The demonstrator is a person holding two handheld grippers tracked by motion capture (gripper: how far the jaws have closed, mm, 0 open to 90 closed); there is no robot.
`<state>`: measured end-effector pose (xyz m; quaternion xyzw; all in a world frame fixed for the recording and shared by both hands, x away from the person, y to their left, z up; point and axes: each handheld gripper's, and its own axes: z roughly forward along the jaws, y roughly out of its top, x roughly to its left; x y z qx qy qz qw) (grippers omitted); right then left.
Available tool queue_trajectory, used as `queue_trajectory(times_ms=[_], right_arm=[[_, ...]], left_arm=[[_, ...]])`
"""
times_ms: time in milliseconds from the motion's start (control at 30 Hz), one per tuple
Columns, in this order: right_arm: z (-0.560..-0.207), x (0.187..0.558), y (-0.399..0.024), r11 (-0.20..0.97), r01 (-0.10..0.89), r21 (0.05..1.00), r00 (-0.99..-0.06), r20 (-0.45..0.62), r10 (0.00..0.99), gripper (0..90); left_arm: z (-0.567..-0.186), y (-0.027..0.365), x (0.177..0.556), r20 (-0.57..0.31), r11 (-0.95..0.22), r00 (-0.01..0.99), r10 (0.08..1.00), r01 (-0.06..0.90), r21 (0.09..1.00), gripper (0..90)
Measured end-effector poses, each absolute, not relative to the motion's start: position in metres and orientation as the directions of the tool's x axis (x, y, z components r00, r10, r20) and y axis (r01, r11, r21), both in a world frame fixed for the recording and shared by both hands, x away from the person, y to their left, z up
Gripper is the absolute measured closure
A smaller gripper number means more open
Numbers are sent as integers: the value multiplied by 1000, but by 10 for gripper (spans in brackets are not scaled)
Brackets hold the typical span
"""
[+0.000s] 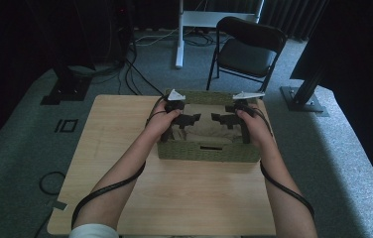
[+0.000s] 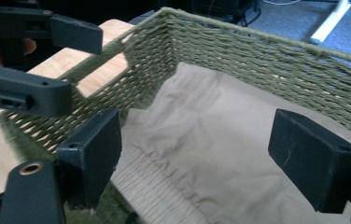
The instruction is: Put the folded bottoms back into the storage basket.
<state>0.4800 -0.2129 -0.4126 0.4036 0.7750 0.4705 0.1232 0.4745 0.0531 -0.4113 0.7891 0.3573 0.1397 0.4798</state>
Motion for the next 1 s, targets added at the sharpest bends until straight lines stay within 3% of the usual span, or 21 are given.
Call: queue_trajectory(times_ms=[333,467,1000], right_arm=[[-411,458,-217,246,482,841,-694,196,693,170],[-411,449,-219,262,461,848,-712,178,679,170],[-424,397,-230,272,376,886,-797,159,583,143]], left_arm=[[-404,59,446,-58,-330,734,677,372,868,178],[-408,57,435,-97,-307,750,654,381,872,178],[-420,52,389,-68,-347,824,563,311,885,178]])
